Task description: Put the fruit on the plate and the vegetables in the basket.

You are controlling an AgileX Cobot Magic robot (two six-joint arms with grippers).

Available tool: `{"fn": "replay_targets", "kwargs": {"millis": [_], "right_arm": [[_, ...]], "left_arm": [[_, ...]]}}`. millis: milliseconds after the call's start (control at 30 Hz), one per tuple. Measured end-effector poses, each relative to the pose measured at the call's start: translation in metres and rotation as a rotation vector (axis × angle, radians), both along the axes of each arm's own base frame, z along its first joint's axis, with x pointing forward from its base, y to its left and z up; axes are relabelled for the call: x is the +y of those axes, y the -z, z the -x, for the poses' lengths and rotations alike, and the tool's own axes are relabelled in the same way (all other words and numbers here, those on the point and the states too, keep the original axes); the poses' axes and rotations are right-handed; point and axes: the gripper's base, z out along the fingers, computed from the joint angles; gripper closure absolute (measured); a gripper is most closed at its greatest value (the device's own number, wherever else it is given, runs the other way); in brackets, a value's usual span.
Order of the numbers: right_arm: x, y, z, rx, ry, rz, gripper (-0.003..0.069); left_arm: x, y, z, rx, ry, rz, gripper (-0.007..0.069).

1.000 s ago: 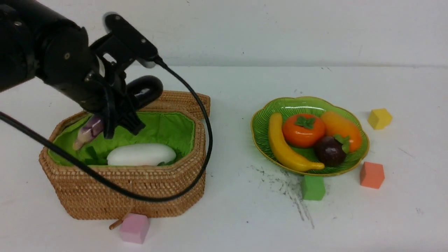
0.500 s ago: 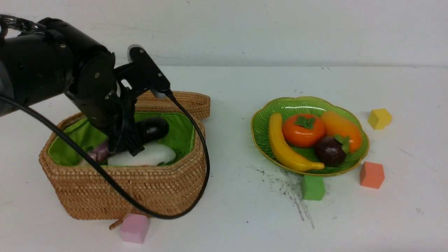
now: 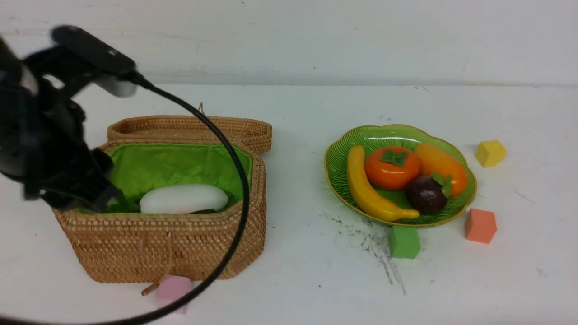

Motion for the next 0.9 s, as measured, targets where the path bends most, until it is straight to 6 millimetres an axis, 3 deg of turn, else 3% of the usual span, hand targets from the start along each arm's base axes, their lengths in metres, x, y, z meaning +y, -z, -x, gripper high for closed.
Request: {"fn": "replay_targets", "kwargs": {"millis": [100, 167, 200, 233, 367, 467, 667, 900], "right_arm": [[0.000, 0.000, 0.000, 0.000, 0.000, 0.000, 0.0417], [0.000, 0.000, 0.000, 0.000, 0.000, 0.000, 0.0417], [0.000, 0.000, 0.000, 0.000, 0.000, 0.000, 0.0417], [0.000, 0.000, 0.000, 0.000, 0.000, 0.000, 0.0417], [0.000, 0.000, 0.000, 0.000, 0.000, 0.000, 0.0417], [0.000, 0.000, 0.000, 0.000, 0.000, 0.000, 0.0417], [0.000, 0.000, 0.000, 0.000, 0.000, 0.000, 0.0414], [0.000, 0.000, 0.000, 0.000, 0.000, 0.000, 0.0414]], "left_arm": [[0.012, -0.017, 0.040, -0.070, -0.053, 0.107, 0.0500], [0.020, -0.018, 0.068, -0.088, -0.084, 0.181, 0.0611], [0.019, -0.018, 0.068, -0.086, -0.087, 0.186, 0.0618], [0.023, -0.013, 0.089, -0.086, -0.093, 0.250, 0.0638], [0.027, 0.013, 0.139, -0.046, -0.051, 0.417, 0.0638], [0.028, 0.028, 0.164, -0.082, -0.017, 0.554, 0.0638], [0.030, 0.039, 0.189, -0.188, 0.012, 0.731, 0.0638], [0.031, 0.042, 0.195, -0.210, 0.022, 0.768, 0.0638]]}}
